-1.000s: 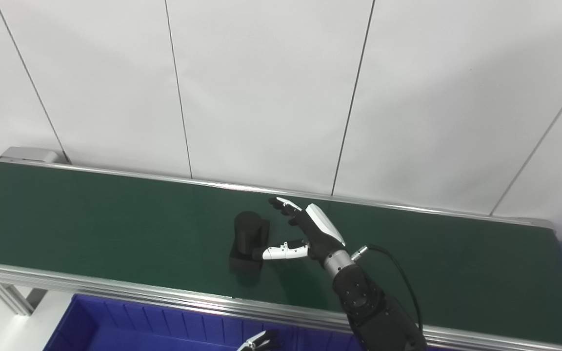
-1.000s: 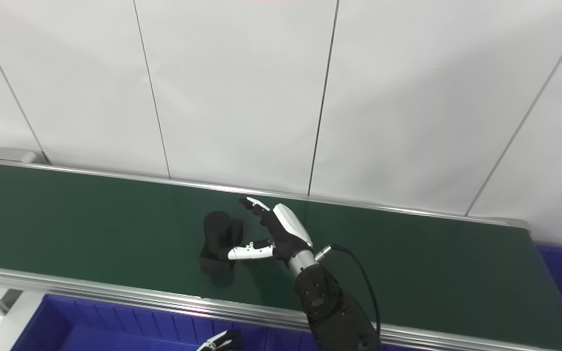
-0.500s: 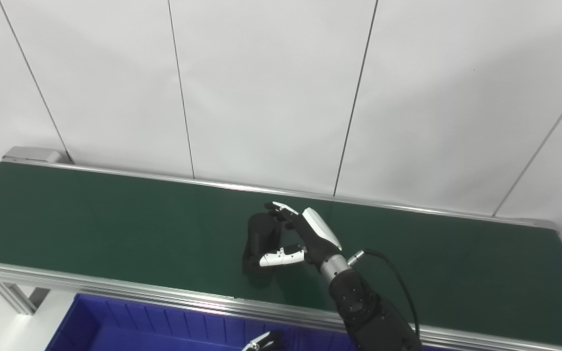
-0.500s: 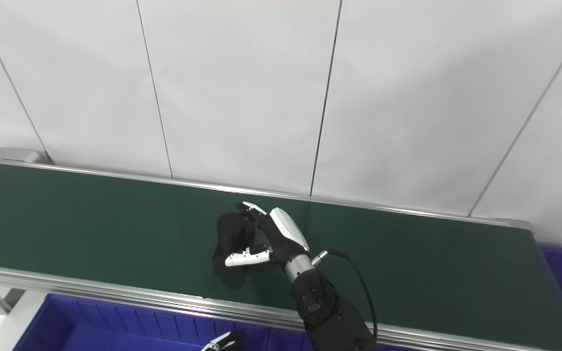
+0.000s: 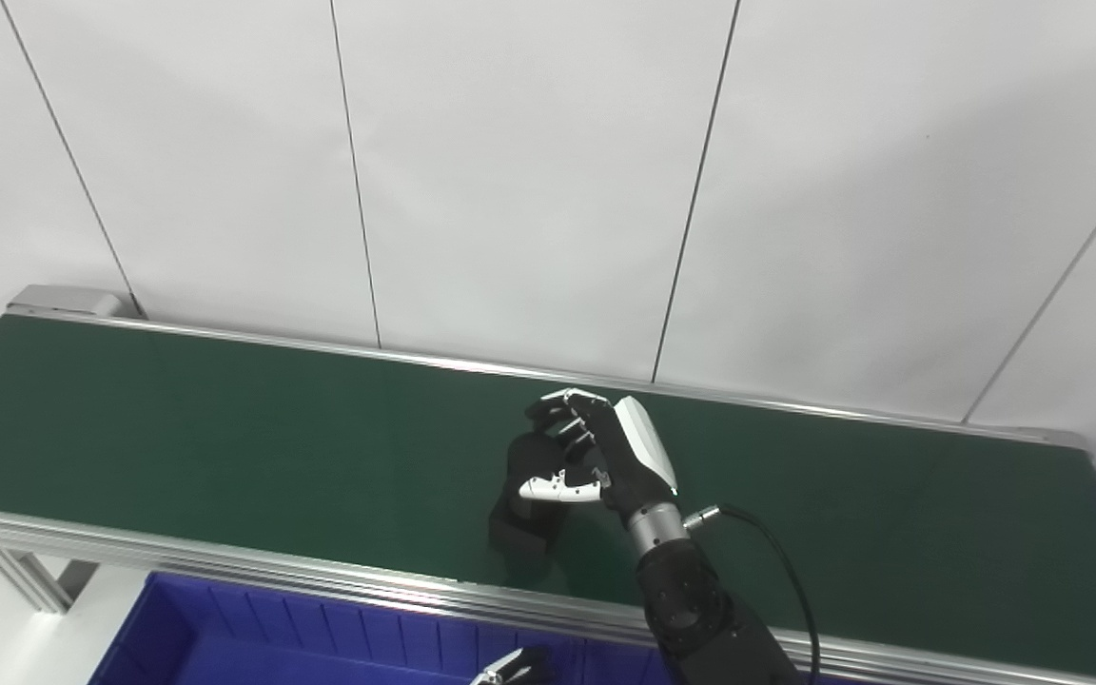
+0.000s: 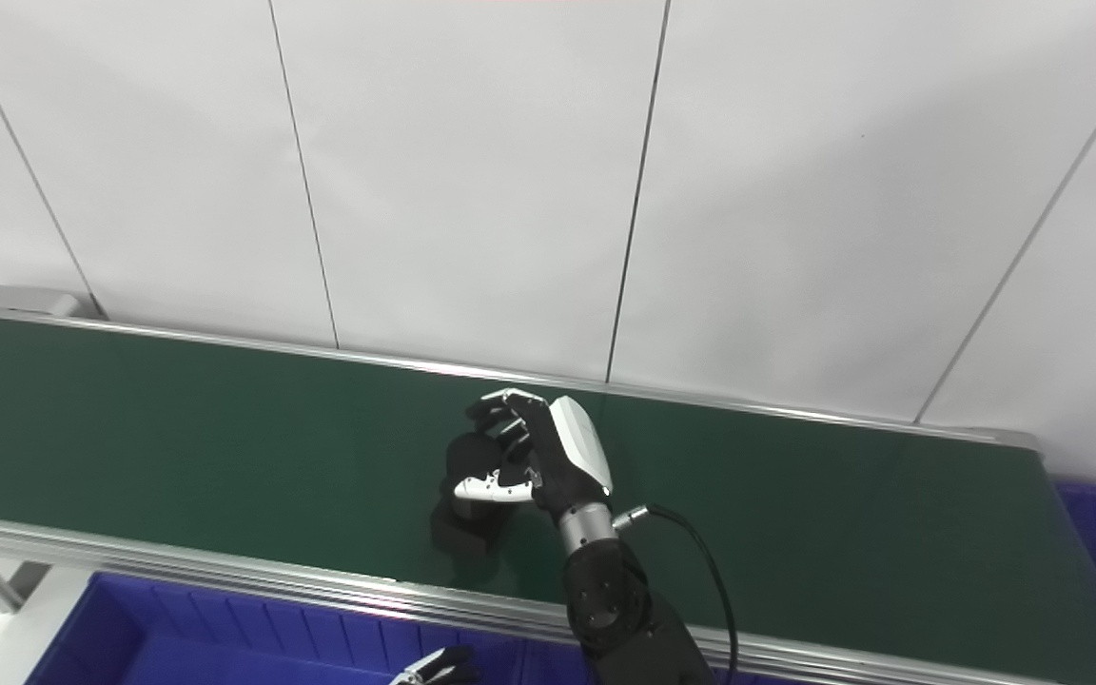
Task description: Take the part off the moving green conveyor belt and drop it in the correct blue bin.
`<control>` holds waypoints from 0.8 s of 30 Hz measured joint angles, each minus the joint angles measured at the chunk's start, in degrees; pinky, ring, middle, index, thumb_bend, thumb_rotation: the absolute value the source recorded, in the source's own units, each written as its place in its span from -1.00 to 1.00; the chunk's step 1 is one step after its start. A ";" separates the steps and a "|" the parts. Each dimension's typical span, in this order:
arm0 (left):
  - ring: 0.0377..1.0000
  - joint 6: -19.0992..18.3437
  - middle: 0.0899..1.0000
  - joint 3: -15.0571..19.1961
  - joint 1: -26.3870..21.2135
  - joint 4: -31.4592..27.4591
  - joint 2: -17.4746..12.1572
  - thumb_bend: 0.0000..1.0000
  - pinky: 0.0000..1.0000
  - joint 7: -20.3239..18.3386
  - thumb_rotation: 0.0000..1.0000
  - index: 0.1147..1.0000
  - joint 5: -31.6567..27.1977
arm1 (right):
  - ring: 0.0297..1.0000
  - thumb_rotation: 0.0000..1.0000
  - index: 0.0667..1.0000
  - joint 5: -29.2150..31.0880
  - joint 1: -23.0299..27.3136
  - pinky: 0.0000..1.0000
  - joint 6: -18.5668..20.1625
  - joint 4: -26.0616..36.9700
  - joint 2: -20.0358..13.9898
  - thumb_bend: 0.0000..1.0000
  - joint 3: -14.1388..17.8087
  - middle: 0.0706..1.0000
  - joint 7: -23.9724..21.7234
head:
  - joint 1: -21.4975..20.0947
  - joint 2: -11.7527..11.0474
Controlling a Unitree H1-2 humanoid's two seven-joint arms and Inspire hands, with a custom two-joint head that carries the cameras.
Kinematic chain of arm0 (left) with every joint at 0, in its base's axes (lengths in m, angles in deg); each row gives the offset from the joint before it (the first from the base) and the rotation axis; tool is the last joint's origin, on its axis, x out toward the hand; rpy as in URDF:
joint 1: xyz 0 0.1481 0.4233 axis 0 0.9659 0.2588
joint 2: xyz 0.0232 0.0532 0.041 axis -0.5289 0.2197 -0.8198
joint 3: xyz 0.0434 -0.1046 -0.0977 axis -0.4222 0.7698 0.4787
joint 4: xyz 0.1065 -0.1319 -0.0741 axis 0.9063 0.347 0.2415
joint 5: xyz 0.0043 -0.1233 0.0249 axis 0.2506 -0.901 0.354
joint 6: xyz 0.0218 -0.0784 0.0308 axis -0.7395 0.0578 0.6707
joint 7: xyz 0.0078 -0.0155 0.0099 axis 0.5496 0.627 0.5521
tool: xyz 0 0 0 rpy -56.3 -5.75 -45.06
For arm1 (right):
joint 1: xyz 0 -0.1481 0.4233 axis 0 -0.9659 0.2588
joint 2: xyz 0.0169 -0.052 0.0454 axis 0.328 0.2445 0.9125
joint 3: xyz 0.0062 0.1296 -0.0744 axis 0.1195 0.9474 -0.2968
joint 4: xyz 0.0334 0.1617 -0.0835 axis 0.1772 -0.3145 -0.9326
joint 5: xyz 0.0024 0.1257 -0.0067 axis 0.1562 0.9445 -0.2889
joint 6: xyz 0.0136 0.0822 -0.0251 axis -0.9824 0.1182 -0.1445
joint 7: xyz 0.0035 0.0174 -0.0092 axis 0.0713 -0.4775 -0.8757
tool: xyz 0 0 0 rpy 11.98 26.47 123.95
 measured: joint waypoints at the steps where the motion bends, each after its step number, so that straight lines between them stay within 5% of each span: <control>1: 0.46 -0.01 0.57 -0.01 0.04 -0.15 0.00 0.25 0.32 0.00 0.44 0.65 -0.01 | -0.17 -1.00 0.04 0.01 0.00 -0.24 -0.23 0.00 0.00 -0.01 0.11 -0.09 0.25 | -0.09 -0.09; 24: 0.46 -0.22 0.58 0.16 0.12 -0.77 -0.12 0.25 0.30 -0.01 0.53 0.66 -0.13 | -0.13 -1.00 -0.01 1.27 -0.08 -0.30 -1.14 1.20 0.01 -0.01 1.42 -0.04 0.89 | -1.32 0.44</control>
